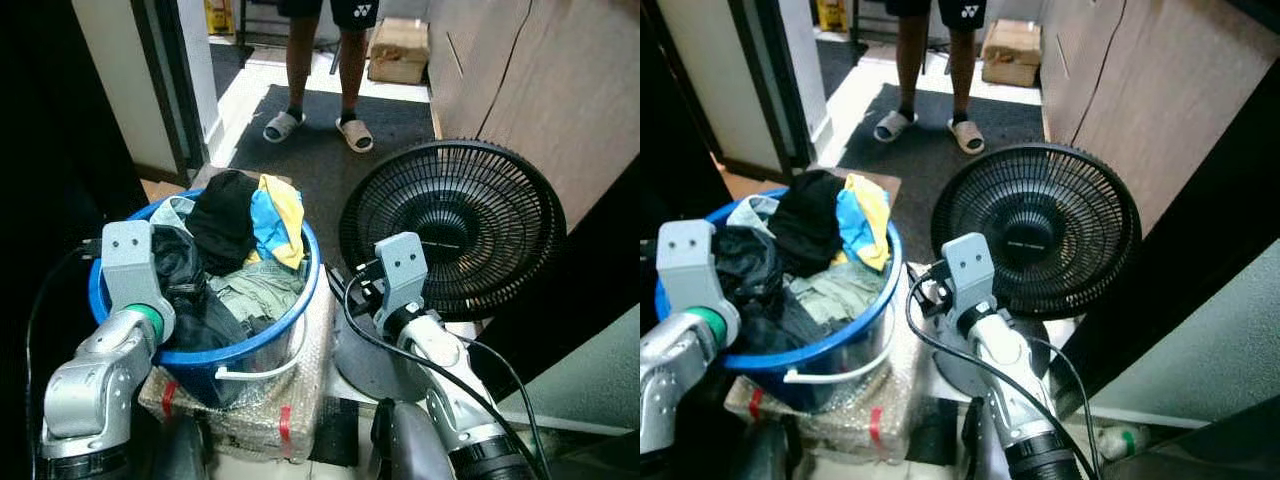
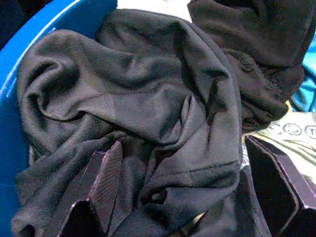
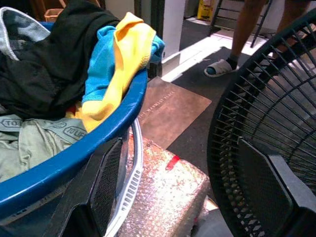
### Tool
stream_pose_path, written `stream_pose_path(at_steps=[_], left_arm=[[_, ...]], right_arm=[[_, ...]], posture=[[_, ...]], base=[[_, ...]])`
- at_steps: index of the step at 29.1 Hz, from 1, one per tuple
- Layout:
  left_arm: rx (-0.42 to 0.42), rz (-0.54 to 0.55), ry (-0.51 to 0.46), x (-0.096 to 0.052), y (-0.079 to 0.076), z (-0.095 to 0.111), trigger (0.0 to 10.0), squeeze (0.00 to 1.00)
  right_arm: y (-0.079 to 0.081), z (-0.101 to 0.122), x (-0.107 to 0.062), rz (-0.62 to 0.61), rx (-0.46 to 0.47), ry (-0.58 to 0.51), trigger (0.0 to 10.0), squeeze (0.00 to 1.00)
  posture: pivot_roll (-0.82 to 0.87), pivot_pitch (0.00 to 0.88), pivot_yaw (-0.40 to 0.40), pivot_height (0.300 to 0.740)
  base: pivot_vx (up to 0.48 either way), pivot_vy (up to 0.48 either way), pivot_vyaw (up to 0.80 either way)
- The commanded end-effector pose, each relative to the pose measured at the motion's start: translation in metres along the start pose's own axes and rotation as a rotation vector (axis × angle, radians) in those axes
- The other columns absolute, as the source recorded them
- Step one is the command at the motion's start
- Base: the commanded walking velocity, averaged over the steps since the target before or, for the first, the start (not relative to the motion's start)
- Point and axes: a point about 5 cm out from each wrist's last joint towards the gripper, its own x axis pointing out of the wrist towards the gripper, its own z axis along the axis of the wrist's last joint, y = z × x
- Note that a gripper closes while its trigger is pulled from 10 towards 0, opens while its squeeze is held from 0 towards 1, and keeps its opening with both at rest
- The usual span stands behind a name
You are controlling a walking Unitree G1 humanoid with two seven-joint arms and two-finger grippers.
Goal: Clothes washing
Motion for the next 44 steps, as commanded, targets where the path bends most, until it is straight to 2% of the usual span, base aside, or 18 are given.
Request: stream_pose_path(at_steps=[1, 9, 12, 13, 14, 17, 20, 22, 23, 25, 31, 33, 34, 35, 36, 38, 39, 44], left_arm=[[0.026, 0.077, 0.04, -0.002, 0.018, -0.01, 10.0, 0.0], [0.122, 0.088, -0.079, -0.008, 0.018, 0.0, 10.0, 0.0], [0.147, 0.094, -0.097, -0.01, 0.017, 0.001, 10.0, 0.0], [0.144, 0.097, -0.09, -0.01, 0.016, 0.0, 10.0, 0.0], [0.144, 0.097, -0.09, -0.01, 0.016, 0.0, 10.0, 0.0], [0.132, 0.096, -0.079, -0.009, 0.014, -0.001, 10.0, 0.0], [0.13, 0.095, -0.078, -0.009, 0.014, -0.001, 10.0, 0.0], [0.134, 0.086, -0.08, -0.009, 0.012, -0.002, 10.0, 0.0], [0.134, 0.086, -0.08, -0.009, 0.012, -0.002, 10.0, 0.0], [0.147, 0.081, -0.089, -0.01, 0.011, -0.003, 8.9, 0.0], [0.157, 0.082, -0.092, -0.011, 0.011, -0.004, 9.3, 0.0], [0.168, 0.076, -0.089, -0.012, 0.011, -0.006, 8.9, 0.0], [0.168, 0.076, -0.089, -0.012, 0.011, -0.006, 8.9, 0.0], [0.176, 0.067, -0.086, -0.012, 0.01, -0.008, 6.5, 0.0], [0.188, 0.055, -0.082, -0.013, 0.009, -0.009, 4.8, 0.0], [0.195, 0.047, -0.079, -0.013, 0.008, -0.01, 4.8, 0.0], [0.209, 0.034, -0.08, -0.013, 0.007, -0.01, 0.6, 0.0], [0.24, 0.018, -0.09, -0.014, 0.005, -0.011, 0.0, 0.0]], right_arm=[[-0.001, -0.003, -0.002, -0.006, 0.004, 0.015, 10.0, 0.0], [0.002, -0.003, -0.002, 0.014, 0.007, 0.02, 10.0, 0.0], [0.013, -0.003, -0.003, 0.1, 0.016, 0.027, 10.0, 0.0], [0.022, 0.003, -0.003, 0.186, 0.038, -0.003, 10.0, 0.0], [0.022, 0.003, -0.003, 0.186, 0.038, -0.003, 10.0, 0.0], [0.041, 0.027, -0.003, 0.376, 0.11, -0.106, 10.0, 0.0], [0.042, 0.03, -0.004, 0.395, 0.118, -0.117, 10.0, 0.0], [0.057, 0.04, -0.005, 0.542, 0.094, -0.129, 10.0, 0.0], [0.057, 0.04, -0.005, 0.542, 0.094, -0.129, 10.0, 0.0], [0.066, 0.034, -0.007, 0.612, 0.082, -0.091, 10.0, 0.0], [0.069, 0.021, -0.012, 0.64, 0.103, -0.036, 10.0, 0.0], [0.069, 0.003, -0.017, 0.628, 0.137, 0.036, 10.0, 0.0], [0.069, 0.003, -0.017, 0.628, 0.137, 0.036, 10.0, 0.0], [0.067, -0.007, -0.019, 0.606, 0.155, 0.071, 10.0, 0.0], [0.066, -0.013, -0.021, 0.593, 0.167, 0.097, 10.0, 0.0], [0.066, -0.016, -0.022, 0.589, 0.173, 0.112, 10.0, 0.0], [0.066, -0.016, -0.023, 0.59, 0.177, 0.115, 10.0, 0.0], [0.064, -0.014, -0.023, 0.588, 0.179, 0.11, 10.0, 0.0]], posture=[[0.16, 0.097, -0.021, 0.483], [0.16, 0.098, -0.021, 0.483], [0.16, 0.098, -0.022, 0.483], [0.15, 0.098, -0.023, 0.483], [0.15, 0.098, -0.023, 0.483], [0.15, 0.098, -0.024, 0.483], [0.15, 0.098, -0.024, 0.483], [0.16, 0.095, -0.029, 0.483], [0.16, 0.095, -0.029, 0.483], [0.16, 0.095, -0.029, 0.483], [0.16, 0.095, -0.029, 0.483], [0.16, 0.094, -0.033, 0.483], [0.16, 0.094, -0.033, 0.483], [0.16, 0.092, -0.032, 0.483], [0.16, 0.092, -0.031, 0.483], [0.16, 0.092, -0.031, 0.483], [0.16, 0.091, -0.03, 0.483], [0.16, 0.089, -0.029, 0.483]], base=[[0.0, 0.0, 0.0], [0.0, 0.0, 0.0], [0.0, 0.0, 0.0], [0.0, 0.0, 0.0], [0.0, 0.0, 0.0], [0.0, 0.0, 0.0], [0.0, 0.0, 0.0], [0.0, 0.0, 0.0], [0.0, 0.0, 0.0], [0.0, 0.0, 0.0], [0.0, 0.0, 0.0], [0.0, 0.0, 0.0], [0.0, 0.0, 0.0], [0.0, 0.0, 0.0], [0.0, 0.0, 0.0], [0.0, 0.0, 0.0], [0.0, 0.0, 0.0], [0.0, 0.0, 0.0]])
